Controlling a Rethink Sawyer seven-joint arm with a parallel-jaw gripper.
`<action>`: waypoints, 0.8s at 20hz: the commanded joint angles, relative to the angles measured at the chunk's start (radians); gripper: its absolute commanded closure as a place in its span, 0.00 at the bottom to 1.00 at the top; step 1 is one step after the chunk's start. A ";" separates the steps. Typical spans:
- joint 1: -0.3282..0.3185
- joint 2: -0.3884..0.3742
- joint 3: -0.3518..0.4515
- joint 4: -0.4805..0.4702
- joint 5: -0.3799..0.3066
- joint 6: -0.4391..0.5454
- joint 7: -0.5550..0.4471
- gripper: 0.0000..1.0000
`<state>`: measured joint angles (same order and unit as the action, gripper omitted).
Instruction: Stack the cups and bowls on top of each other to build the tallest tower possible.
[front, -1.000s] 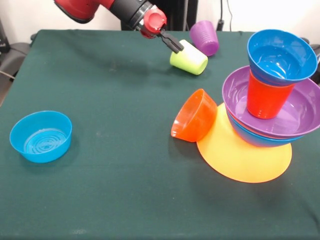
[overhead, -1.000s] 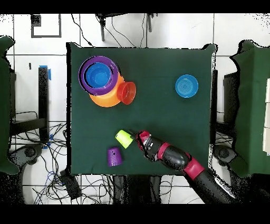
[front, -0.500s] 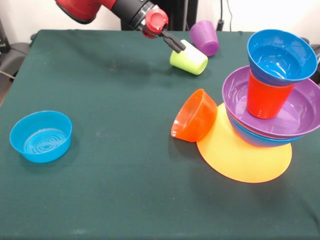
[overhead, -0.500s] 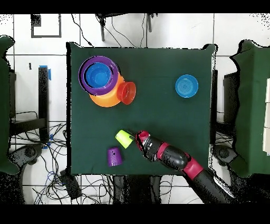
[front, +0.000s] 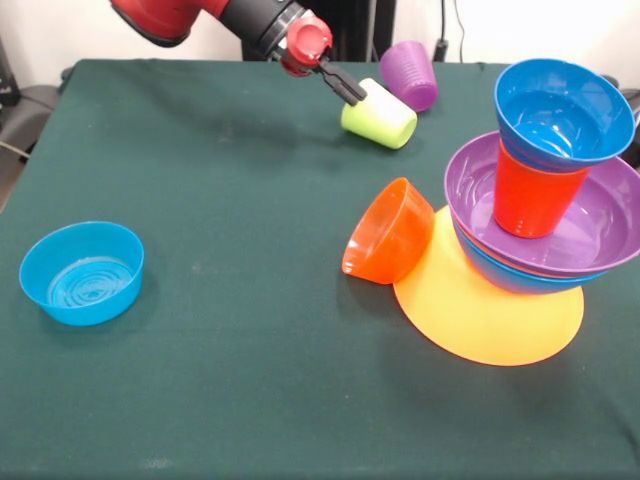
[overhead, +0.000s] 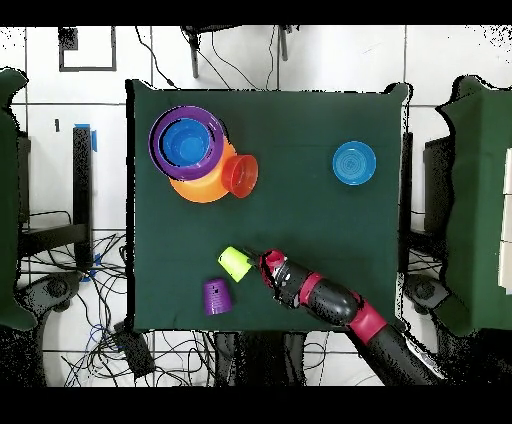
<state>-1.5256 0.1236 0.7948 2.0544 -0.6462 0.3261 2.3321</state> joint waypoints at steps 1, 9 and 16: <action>-0.021 0.089 -0.086 -0.148 -0.100 0.085 -0.274 0.00; -0.055 0.139 -0.103 -0.159 -0.126 0.111 -0.293 0.00; -0.077 0.191 -0.133 -0.155 -0.162 0.083 -0.276 0.00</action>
<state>-1.6264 0.2287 0.7231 2.0515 -0.7296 0.3328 2.3319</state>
